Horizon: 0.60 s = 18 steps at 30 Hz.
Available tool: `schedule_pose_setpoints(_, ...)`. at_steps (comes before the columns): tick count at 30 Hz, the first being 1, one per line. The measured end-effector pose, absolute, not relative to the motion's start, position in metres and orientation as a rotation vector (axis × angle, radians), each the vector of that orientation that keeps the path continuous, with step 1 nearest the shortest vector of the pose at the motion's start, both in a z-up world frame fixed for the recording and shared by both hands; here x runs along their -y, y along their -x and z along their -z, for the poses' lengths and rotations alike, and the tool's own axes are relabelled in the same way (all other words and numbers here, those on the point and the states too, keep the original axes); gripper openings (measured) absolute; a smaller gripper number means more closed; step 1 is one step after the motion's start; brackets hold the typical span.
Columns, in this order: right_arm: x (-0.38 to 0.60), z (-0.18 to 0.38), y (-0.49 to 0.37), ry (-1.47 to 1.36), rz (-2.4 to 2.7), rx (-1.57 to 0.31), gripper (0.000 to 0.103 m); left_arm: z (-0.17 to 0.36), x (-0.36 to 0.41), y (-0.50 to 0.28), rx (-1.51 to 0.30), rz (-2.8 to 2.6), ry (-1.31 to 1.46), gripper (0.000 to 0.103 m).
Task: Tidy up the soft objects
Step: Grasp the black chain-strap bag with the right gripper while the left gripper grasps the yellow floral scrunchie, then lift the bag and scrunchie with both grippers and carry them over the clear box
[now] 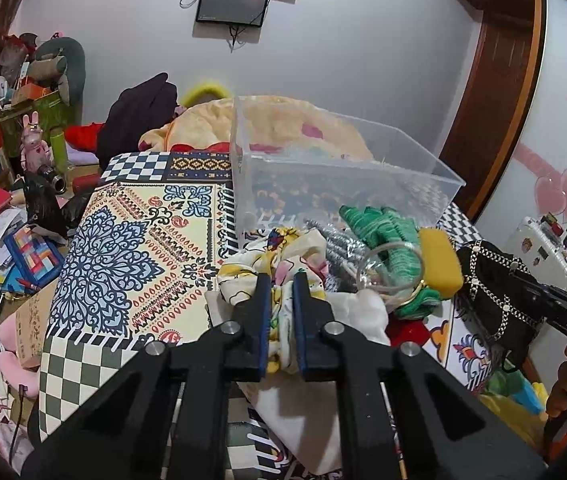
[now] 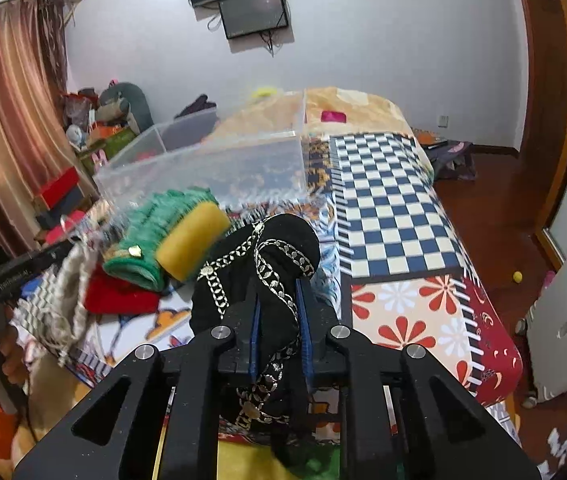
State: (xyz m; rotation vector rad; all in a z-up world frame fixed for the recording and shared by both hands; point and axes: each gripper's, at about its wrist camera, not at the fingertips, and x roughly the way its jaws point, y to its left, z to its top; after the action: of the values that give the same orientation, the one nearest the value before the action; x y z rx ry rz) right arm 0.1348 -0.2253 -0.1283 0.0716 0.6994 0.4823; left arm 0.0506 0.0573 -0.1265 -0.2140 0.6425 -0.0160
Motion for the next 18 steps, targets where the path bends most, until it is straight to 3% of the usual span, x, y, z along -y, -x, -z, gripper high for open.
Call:
schedule_pose_setpoints(2,0.225,0.12,-0.133,-0.075,-0.488,-0.673,0.014,0.122,-0.057,-0.048,-0.627,0.021,0.214,0.002)
schedule_pose_setpoints(18,0.208,0.064,-0.146,-0.085,-0.515,-0.486,0.014,0.091,-0.06,-0.038,-0.559,0.023,0.217,0.002)
